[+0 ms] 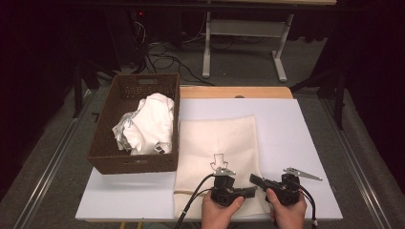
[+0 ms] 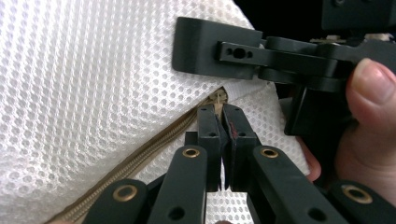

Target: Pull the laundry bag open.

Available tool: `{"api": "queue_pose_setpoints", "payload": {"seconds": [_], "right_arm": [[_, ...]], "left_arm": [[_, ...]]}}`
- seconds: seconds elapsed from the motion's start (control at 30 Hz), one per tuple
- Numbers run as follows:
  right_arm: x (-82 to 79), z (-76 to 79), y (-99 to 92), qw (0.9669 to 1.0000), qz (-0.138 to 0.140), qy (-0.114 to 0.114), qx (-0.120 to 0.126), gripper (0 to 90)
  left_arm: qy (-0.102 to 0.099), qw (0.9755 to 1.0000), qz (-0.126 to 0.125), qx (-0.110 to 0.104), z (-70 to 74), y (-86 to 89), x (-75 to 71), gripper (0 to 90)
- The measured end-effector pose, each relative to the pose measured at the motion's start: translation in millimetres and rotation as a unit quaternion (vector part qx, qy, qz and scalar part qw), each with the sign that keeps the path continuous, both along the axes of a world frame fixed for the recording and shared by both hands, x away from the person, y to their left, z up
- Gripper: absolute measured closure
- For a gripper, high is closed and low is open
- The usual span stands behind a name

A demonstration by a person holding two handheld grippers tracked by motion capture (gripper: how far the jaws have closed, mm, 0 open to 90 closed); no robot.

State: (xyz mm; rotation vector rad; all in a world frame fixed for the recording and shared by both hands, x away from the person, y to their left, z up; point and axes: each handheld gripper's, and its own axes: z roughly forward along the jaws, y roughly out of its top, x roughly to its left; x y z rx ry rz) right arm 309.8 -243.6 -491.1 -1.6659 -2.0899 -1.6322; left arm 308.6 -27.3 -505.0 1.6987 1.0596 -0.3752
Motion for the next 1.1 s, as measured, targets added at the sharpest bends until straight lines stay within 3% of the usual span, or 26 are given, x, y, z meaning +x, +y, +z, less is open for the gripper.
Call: {"api": "queue_pose_setpoints", "payload": {"seconds": [0.17,0.23,0.3,0.67,1.1], "right_arm": [[-3.2,5.9,5.0,0.9995,0.005,-0.02,-0.022,87.0],[-3.0,6.1,5.6,0.9995,0.005,-0.023,-0.023,87.1],[-2.8,7.6,4.1,0.9995,0.003,-0.026,-0.018,87.2],[-3.9,9.9,7.5,0.9984,0.01,-0.042,-0.035,87.1],[-2.6,10.0,6.4,0.9983,0.008,-0.043,-0.038,87.1]], "left_arm": [[0.003,0.9999,0.007,-0.012,-0.7,4.3,-0.9,86.7],[0.004,0.9999,0.011,-0.006,-1.7,8.1,-0.8,86.8],[0.024,0.9992,0.017,-0.029,-5.1,15.5,0.7,86.9],[-0.001,0.9994,0.033,0.01,-5.2,22.1,-6.1,86.8],[0.002,0.9982,0.053,0.027,-9.9,34.9,-8.1,86.7]]}}
